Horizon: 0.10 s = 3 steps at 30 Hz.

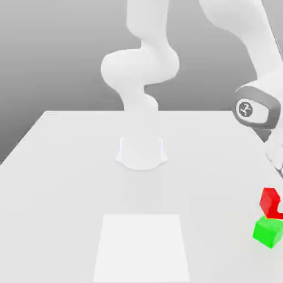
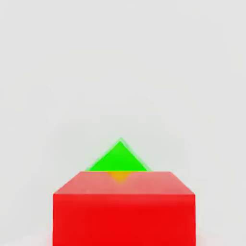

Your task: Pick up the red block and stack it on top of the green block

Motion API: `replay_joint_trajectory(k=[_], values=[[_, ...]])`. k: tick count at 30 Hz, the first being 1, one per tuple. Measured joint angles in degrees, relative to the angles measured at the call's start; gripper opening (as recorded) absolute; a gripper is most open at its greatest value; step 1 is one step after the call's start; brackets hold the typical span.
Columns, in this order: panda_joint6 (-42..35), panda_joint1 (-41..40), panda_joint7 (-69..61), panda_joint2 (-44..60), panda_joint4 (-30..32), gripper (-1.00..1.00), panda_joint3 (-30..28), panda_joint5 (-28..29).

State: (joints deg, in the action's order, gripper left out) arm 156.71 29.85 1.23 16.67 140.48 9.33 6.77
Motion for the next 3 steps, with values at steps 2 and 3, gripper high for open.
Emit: replay_joint_trajectory(k=[2,3], values=[[0.00,0.00,0.00,0.00,0.00,1.00,0.00,0.00],[0.00,0.00,0.00,0.00,0.00,1.00,0.00,0.00]])
